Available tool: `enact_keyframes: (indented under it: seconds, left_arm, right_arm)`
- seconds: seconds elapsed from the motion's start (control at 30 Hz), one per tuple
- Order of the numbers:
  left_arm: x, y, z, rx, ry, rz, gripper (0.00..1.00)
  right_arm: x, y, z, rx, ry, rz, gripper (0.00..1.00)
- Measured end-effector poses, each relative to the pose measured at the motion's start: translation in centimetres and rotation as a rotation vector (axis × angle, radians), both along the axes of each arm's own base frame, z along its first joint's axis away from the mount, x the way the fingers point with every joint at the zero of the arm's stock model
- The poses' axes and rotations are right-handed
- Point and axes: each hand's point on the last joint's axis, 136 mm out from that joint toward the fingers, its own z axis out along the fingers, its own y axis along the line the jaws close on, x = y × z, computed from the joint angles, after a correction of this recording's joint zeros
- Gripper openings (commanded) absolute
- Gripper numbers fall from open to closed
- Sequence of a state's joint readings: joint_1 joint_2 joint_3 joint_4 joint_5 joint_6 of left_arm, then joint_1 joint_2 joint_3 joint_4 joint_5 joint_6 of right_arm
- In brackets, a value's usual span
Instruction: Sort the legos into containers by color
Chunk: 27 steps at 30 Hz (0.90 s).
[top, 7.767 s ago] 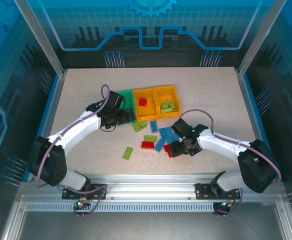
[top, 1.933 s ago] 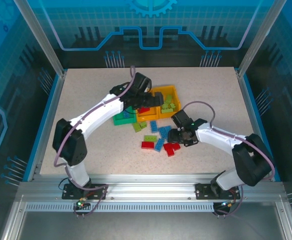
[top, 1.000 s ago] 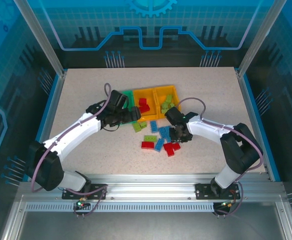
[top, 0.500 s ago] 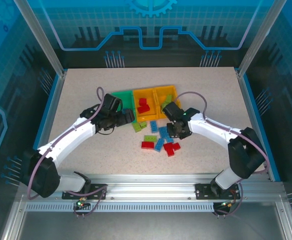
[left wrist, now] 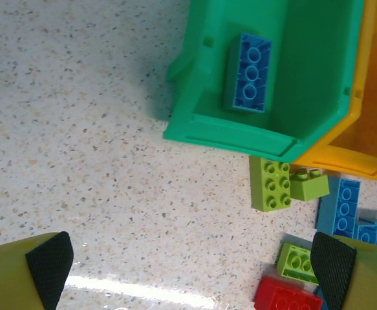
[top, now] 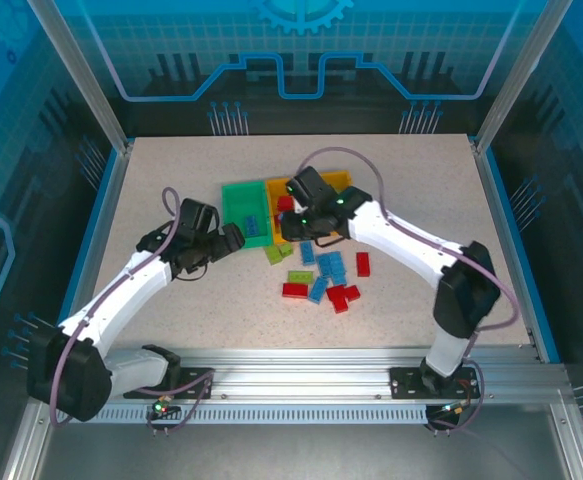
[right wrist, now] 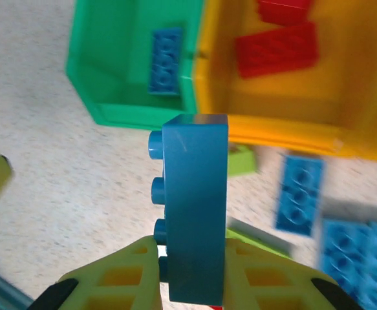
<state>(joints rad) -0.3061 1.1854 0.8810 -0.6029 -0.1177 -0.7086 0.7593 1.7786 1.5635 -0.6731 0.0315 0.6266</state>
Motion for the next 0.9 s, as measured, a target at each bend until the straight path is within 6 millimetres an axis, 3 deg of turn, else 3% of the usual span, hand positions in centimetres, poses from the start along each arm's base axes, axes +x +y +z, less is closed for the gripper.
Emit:
enact_keyframes:
  seconds: [0.3,0.47,0.6,0.7,0.77,0.9]
  left_arm:
    - [-2.2,1.3,-1.9,0.04,0.051,0.019,0.99]
    - [-4.1,2.0,-3.7,0.057,0.103,0.02,0.99]
    - [-5.1,2.3,-4.4,0.06,0.114,0.021,0.99]
    - [-5.5,2.4,-4.5,0.056,0.113,0.027,0.99]
    - [-5.7,2.4,-4.7,0.053,0.118,0.034,0.99]
    - [-6.0,2.5,-5.0,0.049,0.127,0.039,0.99]
  right_arm:
    - [4.5,7.6,-0.8,0.098,0.03,0.081,0.23]
    - [6.7,9.9,-1.8,0.105,0.045,0.081,0.25]
    - [7.7,10.8,-4.1,0.092,0.083,0.067,0.29]
    - [7.8,10.9,-5.8,0.079,0.123,0.051,0.41]
    - [7.7,11.0,-6.6,0.075,0.14,0.049,0.61]
    - [7.3,11.4,-6.8,0.084,0.156,0.066,0.74]
